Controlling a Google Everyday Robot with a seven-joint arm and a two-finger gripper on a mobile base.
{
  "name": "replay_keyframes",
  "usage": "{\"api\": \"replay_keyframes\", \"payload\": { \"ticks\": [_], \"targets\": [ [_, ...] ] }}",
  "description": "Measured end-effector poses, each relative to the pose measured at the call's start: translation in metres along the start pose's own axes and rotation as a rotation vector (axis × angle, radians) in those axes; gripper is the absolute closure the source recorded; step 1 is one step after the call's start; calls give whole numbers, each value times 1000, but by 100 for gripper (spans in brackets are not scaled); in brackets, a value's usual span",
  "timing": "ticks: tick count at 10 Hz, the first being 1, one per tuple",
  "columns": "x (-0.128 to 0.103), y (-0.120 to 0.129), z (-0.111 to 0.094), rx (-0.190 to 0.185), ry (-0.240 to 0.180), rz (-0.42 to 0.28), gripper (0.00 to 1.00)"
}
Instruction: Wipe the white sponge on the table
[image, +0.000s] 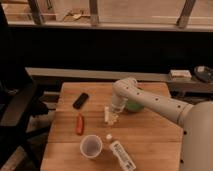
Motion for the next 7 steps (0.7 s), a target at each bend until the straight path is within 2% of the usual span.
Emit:
{"api": "replay_keyframes", "payload": {
  "ticks": [1, 2, 3, 4, 6, 7],
  "targets": [
    [0, 5, 11, -17, -7, 2, 45],
    [0, 8, 14, -20, -3, -1, 50],
    [-1, 1, 10, 19, 7, -13, 78],
    [-2, 0, 4, 36, 10, -19, 90],
    [-8, 6, -7, 55, 8, -42, 100],
    [-13, 6, -21, 80, 2, -54, 100]
  ]
}}
